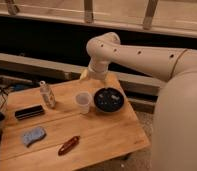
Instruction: Knock the bottle over
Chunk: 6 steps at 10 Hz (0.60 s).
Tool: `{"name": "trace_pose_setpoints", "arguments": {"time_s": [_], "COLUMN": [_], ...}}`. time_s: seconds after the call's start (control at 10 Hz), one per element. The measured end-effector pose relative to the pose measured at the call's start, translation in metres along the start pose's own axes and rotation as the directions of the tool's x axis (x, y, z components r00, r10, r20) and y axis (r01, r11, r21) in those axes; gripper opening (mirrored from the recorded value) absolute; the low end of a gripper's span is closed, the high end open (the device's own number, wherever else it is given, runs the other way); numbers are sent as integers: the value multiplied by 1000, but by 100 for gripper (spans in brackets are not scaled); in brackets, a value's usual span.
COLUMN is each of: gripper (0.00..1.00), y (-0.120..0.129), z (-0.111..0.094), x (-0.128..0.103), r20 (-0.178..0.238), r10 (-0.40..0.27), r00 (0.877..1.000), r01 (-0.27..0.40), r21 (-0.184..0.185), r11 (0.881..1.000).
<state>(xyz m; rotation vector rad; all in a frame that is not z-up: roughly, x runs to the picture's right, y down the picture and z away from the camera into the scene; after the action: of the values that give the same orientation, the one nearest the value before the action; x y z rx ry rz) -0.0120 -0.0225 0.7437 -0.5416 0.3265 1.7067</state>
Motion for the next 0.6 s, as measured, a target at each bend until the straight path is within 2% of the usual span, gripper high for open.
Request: {"name": "trace_pose_setpoints", "arguments": {"time_s": [0.6], "gripper": [80], "y": [0], "z": [1], "x": [0], "r20": [-2], "r10": [0], "r00": [1000], "r01": [0], "r21": [1], "r11": [1000]}}
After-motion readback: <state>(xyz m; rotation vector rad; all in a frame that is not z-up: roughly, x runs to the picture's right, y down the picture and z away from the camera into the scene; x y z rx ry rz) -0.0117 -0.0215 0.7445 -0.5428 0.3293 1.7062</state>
